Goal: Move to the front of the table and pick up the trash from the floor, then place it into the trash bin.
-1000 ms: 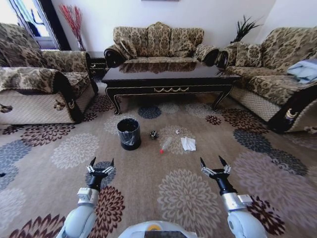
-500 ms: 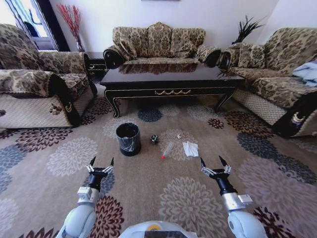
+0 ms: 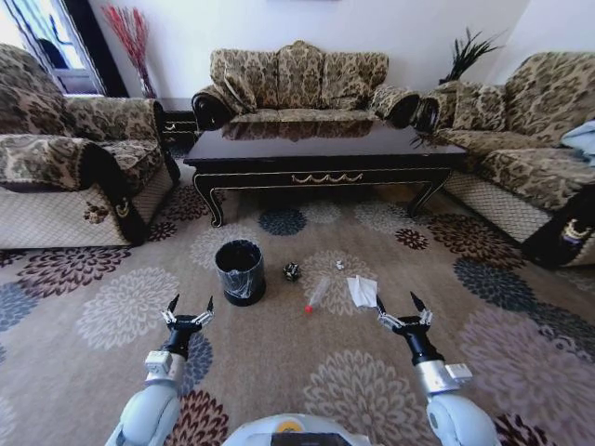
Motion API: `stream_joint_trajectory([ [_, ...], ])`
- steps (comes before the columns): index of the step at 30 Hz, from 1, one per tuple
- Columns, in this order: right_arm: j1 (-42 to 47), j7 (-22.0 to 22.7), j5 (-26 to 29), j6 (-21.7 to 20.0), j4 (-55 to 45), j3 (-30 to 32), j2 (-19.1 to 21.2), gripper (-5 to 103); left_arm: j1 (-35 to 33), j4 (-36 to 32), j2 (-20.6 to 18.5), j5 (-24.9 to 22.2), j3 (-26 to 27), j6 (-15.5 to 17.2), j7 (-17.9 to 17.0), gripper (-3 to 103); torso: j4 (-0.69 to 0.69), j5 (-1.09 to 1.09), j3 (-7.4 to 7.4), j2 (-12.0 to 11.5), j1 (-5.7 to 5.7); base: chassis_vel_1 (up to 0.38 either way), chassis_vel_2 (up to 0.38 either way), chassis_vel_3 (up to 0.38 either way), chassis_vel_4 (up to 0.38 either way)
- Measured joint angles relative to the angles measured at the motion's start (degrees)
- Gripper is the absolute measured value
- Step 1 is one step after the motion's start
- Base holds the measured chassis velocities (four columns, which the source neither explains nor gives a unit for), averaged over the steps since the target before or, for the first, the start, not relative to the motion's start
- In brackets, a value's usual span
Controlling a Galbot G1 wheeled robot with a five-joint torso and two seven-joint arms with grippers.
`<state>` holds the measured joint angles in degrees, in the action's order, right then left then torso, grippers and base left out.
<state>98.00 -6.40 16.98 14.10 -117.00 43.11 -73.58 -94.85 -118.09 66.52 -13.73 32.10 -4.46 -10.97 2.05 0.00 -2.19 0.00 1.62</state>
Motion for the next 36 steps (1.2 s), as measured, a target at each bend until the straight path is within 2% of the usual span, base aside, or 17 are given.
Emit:
stream_joint_trajectory([
  [36, -0.47, 0.06, -0.60, 0.02, 0.48, -0.67, -0.38, 100, 0.11, 0.01, -0.36, -0.27, 0.39, -0.02, -0.27, 100, 0.00, 0.00, 0.00, 0.00, 0.00, -0.109, 0.107, 0.107, -0.104],
])
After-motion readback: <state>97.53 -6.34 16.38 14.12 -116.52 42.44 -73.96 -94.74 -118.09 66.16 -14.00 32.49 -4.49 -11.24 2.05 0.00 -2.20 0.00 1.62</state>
